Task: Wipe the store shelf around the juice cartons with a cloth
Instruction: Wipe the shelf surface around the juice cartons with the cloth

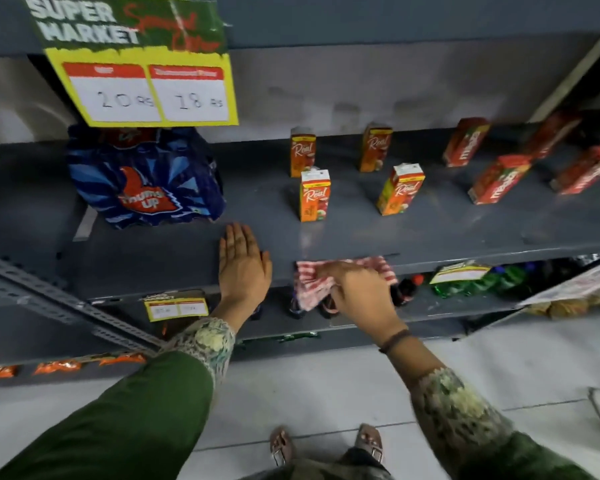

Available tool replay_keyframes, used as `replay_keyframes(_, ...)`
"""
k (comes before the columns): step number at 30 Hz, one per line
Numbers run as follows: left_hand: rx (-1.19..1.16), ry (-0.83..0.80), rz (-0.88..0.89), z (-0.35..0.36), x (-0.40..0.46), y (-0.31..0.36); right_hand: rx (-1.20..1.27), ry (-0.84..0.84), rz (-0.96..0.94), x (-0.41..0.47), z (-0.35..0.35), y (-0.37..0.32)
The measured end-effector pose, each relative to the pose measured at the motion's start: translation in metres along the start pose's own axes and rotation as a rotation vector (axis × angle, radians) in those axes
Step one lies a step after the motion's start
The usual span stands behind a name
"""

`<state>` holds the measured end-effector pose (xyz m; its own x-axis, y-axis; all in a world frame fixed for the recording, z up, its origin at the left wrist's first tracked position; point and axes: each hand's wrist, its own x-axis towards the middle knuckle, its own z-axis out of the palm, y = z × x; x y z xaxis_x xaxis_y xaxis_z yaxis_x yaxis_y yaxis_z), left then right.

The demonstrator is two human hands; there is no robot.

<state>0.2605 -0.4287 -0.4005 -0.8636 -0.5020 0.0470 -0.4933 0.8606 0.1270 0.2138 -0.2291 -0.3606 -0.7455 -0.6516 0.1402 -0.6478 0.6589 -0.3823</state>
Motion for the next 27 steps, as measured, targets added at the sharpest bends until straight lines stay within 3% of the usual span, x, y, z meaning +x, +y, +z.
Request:
replay_keyframes(3, 0.015, -0.005, -0.006, 0.003, -0.002, 0.014, -0.035, 0.242, 0.232, 0.004, -0.022, 0.035)
replay_keyframes(5, 0.018, -0.012, -0.038, 0.004, -0.004, 0.026, -0.047, 0.274, 0.324, 0.024, -0.03, 0.053)
replay_keyframes(7, 0.018, -0.017, -0.088, 0.006, -0.006, 0.039, -0.058, 0.117, 0.325, 0.039, -0.029, 0.058)
replay_keyframes(10, 0.026, -0.017, -0.167, 0.009, -0.007, 0.052, -0.163, -0.168, 0.114, 0.035, -0.022, 0.052)
replay_keyframes(13, 0.023, -0.001, -0.17, 0.011, -0.008, 0.052, -0.093, -0.242, -0.046, 0.01, -0.04, 0.065)
replay_keyframes(17, 0.019, 0.016, -0.192, 0.012, -0.007, 0.055, -0.114, 0.155, 0.107, 0.013, -0.064, 0.11)
replay_keyframes(18, 0.019, 0.014, -0.211, 0.013, -0.007, 0.056, -0.142, 0.15, 0.13, 0.022, -0.062, 0.115)
replay_keyframes(20, 0.014, 0.0, -0.246, 0.013, -0.008, 0.057, -0.108, 0.008, 0.047, 0.036, -0.054, 0.112)
replay_keyframes(22, 0.01, -0.01, -0.25, 0.013, -0.007, 0.056, 0.092, -0.126, -0.086, 0.036, -0.043, 0.099)
replay_keyframes(25, 0.003, -0.051, -0.259, 0.012, -0.004, 0.055, 0.088, -0.374, -0.323, 0.002, -0.041, 0.087)
replay_keyframes(27, -0.003, -0.051, -0.26, 0.011, -0.004, 0.056, 0.018, -0.35, -0.279, -0.021, -0.053, 0.107)
